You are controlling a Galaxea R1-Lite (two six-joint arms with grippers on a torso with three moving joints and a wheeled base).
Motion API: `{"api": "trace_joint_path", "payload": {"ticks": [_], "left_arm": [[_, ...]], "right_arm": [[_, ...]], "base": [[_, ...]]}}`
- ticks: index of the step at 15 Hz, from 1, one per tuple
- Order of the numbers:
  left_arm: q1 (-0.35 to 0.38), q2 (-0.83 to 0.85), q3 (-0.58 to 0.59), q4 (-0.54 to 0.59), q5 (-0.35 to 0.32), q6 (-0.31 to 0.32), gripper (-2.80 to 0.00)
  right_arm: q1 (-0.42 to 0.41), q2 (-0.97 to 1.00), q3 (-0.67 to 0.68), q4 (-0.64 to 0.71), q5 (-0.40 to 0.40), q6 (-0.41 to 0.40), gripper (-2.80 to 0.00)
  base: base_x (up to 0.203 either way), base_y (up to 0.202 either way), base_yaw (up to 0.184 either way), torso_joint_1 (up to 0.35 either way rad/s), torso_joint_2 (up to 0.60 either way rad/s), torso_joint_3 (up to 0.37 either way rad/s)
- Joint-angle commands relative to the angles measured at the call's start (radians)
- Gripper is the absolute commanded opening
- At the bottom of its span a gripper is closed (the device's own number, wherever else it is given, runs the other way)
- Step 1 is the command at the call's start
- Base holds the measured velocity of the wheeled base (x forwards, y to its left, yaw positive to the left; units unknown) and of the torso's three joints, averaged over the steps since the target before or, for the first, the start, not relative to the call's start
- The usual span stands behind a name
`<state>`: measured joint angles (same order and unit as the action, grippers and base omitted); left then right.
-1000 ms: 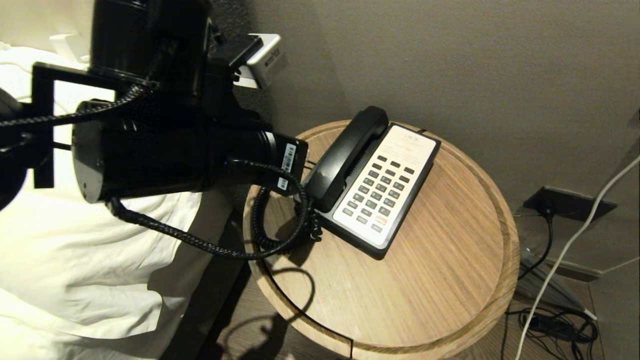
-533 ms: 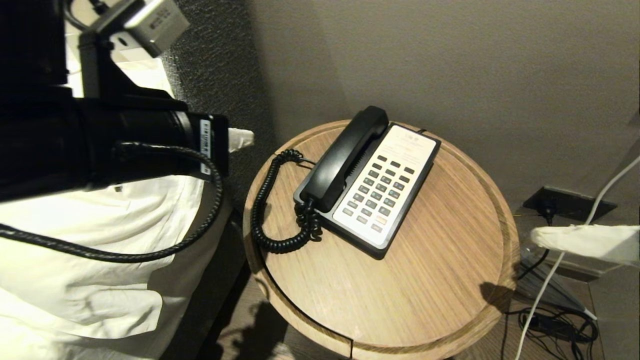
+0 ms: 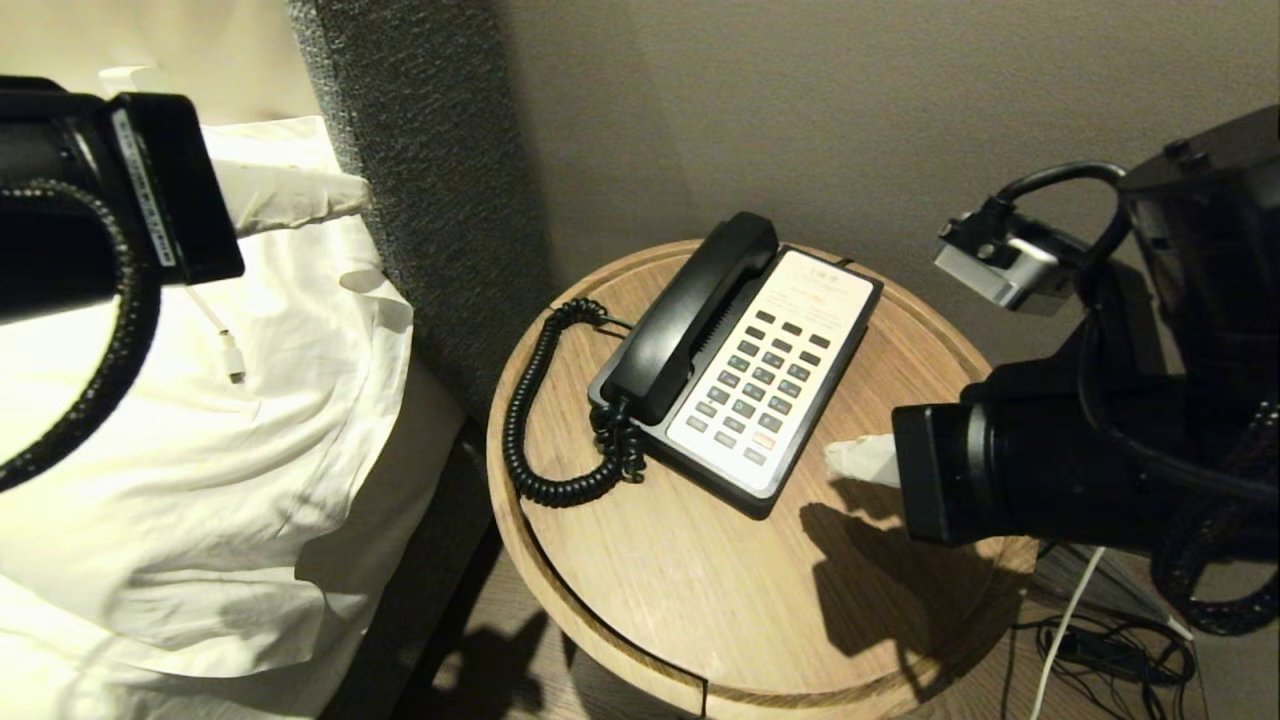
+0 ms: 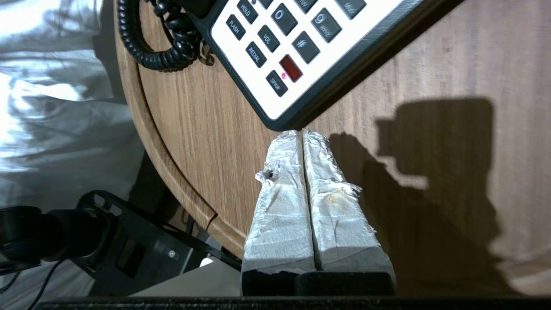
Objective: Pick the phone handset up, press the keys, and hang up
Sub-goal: End the call using the dial pad
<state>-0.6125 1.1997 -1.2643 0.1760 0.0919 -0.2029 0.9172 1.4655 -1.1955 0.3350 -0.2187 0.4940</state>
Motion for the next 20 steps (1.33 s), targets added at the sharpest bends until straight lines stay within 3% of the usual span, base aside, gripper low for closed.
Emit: {"api": "trace_joint_path", "payload": {"ticks": [1,20], "left_arm": [[0.010,-0.032,-0.001,0.003,-0.007,-0.004,-2.80],[0.011,-0.054,0.031,-0.001,-0.011,-0.005,-2.80]], "right_arm": [[0.004,0.065,-0.028,-0.023,-0.003,0.001,-2.80],[-0.006,0.169,-0.106,-0.026,-0.016,-0.031,-2.80]], "base": [[0.000,0.000,0.000,0.000,0.00,0.000],[0.000,0.000,0.000,0.000,0.00,0.000]]}}
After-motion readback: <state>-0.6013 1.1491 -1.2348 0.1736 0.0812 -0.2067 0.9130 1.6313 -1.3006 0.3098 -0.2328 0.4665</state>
